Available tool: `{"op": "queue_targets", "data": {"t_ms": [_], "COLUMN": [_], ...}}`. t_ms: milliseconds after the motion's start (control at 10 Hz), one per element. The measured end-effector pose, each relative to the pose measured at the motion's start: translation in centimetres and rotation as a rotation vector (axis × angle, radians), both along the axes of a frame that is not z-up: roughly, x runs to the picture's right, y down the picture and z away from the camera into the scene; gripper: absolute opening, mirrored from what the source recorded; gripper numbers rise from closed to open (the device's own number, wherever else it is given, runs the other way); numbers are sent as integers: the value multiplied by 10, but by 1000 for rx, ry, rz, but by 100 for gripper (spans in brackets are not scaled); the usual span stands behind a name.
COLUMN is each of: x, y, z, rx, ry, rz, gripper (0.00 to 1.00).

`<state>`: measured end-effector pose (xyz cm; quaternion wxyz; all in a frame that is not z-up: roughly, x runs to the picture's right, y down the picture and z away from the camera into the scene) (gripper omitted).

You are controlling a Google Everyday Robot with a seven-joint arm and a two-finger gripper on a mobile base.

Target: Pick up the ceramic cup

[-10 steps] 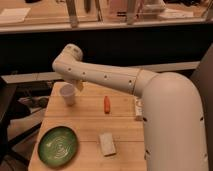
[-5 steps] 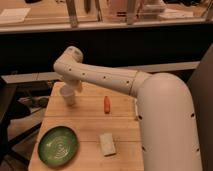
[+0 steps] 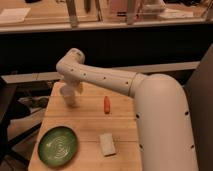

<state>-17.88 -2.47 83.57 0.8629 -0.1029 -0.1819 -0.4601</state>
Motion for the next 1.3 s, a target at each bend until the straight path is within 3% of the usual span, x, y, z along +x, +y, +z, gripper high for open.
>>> {"op": "queue_targets", "data": {"t_ms": [600,1300], "x": [-5,-20], "y": [11,15], "z": [24,38], "rx": [-29,-47], "ry": [-24,-51], "rz": [-36,-68], "gripper": [80,80]}}
